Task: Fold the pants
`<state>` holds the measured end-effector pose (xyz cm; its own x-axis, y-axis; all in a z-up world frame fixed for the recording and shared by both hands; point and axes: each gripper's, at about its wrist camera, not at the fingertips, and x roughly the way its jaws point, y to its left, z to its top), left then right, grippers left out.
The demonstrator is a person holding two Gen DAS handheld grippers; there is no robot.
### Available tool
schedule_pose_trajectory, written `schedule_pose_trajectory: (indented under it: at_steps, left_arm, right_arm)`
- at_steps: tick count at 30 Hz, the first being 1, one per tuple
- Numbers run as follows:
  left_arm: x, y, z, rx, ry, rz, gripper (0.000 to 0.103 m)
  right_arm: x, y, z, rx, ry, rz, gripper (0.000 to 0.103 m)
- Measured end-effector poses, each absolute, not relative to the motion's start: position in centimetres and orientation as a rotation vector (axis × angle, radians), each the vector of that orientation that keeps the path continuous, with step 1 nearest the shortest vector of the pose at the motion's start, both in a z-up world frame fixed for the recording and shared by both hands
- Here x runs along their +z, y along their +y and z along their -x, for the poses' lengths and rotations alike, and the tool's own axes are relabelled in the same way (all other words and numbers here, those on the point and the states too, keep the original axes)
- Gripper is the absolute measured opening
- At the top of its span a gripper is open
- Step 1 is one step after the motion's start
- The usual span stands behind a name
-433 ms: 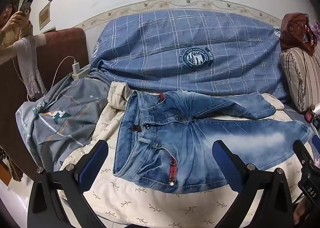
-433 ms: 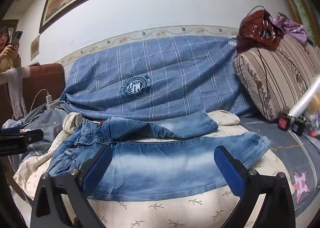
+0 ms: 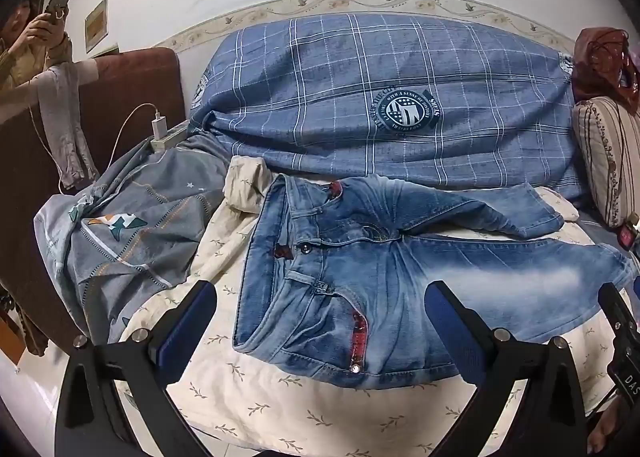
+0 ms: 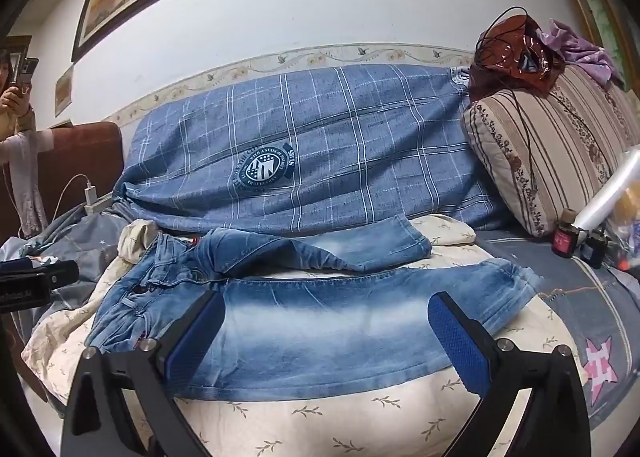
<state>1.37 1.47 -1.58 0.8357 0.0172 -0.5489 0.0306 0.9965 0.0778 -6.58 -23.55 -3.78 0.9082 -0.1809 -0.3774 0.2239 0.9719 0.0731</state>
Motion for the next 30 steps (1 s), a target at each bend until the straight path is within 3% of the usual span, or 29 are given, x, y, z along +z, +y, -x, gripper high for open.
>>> schedule_pose_trajectory:
  at_steps: [17,30]
  left_arm:
    - [-2.0,1.7,-1.2,0.015,0.616,-0.091,0.103]
    - [-0.9,0.9,-0.2,0.002,0.582,-0.116,0.103]
  right_arm:
    - [-3.6,-29.8,8.2,-0.312,0.378,-0.275,0.103]
    - [-3.4,-26.7,7.8,-0.270,0.381,-0.138,0.103]
